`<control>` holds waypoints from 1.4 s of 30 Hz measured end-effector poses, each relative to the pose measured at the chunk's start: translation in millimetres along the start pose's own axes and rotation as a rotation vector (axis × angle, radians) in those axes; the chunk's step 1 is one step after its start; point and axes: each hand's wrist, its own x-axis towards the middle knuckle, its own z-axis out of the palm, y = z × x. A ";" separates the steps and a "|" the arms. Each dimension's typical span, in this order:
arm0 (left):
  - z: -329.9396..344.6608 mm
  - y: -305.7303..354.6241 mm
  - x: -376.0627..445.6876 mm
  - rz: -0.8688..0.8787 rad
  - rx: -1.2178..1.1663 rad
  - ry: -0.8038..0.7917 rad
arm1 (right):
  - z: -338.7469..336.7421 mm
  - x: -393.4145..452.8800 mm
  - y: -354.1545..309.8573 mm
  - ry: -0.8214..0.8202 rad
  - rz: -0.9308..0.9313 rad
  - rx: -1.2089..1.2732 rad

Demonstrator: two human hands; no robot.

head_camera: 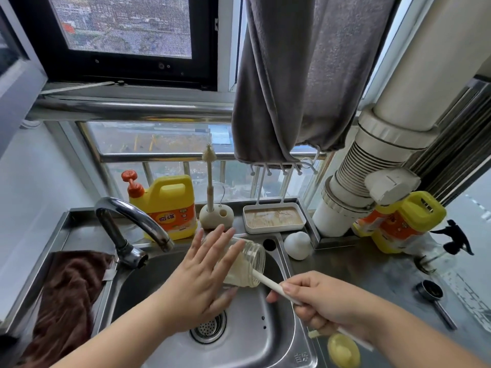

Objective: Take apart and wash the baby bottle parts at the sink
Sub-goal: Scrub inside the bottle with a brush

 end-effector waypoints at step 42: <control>-17.4 -10.2 36.1 -0.083 -0.104 -0.002 | -8.9 -4.0 -9.6 0.752 -0.424 -1.431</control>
